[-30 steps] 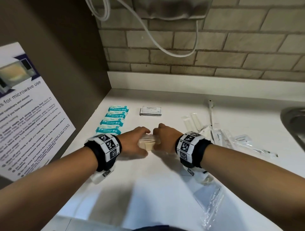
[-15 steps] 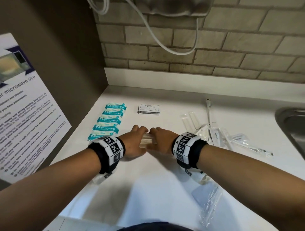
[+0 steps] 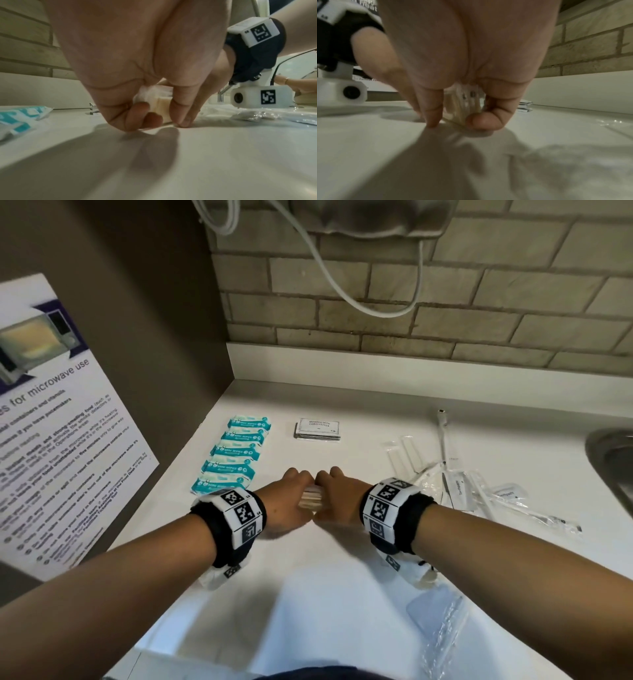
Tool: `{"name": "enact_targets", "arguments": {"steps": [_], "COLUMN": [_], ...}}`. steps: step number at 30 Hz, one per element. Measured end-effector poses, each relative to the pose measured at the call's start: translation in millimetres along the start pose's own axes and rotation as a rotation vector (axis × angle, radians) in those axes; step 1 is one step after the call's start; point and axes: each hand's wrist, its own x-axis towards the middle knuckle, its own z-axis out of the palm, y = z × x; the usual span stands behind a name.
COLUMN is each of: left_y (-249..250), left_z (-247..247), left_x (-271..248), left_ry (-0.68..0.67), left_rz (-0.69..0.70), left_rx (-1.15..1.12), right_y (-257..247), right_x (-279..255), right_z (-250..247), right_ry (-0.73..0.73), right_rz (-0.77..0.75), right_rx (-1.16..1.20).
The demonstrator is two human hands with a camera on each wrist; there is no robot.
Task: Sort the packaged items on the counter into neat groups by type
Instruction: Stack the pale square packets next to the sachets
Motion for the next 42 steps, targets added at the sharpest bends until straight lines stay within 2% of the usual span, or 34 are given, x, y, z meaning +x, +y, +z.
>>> {"name": "enact_targets", "arguments": {"steps": [5, 9, 12, 20, 25, 30, 37, 39, 42], "left_y": [2, -5, -9, -7, -13, -21, -24, -24, -25], "left_z": [0, 2, 1, 1, -11, -33, -50, -51, -47], "left_x": [1, 0, 0, 2, 6, 16, 48, 59, 72], "left_ry": [0.005, 0.012, 0.031, 0.028, 0.023, 0.155, 0.174, 0.191, 0.226], "left_rz": [0.003, 0.016, 0.026, 0.002, -0.038, -0.117, -0.236, -0.287, -0.345], "left_rx": [-0.014, -0.041, -0.097, -0.136, -0.219, -0.390, -0.462, -0.457, -0.576], "right_y": [0, 4, 8, 3, 12, 21, 30, 33, 38], "right_x": [-3, -6, -8, -2, 7, 21, 48, 54, 64], "right_z": [0, -4, -14, -11, -19, -33, -46, -46, -43], "right_ry": [-0.016, 0.055, 0.022, 0.035, 0.021, 0.062, 0.076, 0.084, 0.111], "right_rz": [0.008, -0.009, -0.036, -0.005, 0.050, 0.118, 0.290, 0.339, 0.397], "right_rx": [0.021, 0.072, 0.094, 0.040, 0.154, 0.294, 0.652, 0.707, 0.732]}}
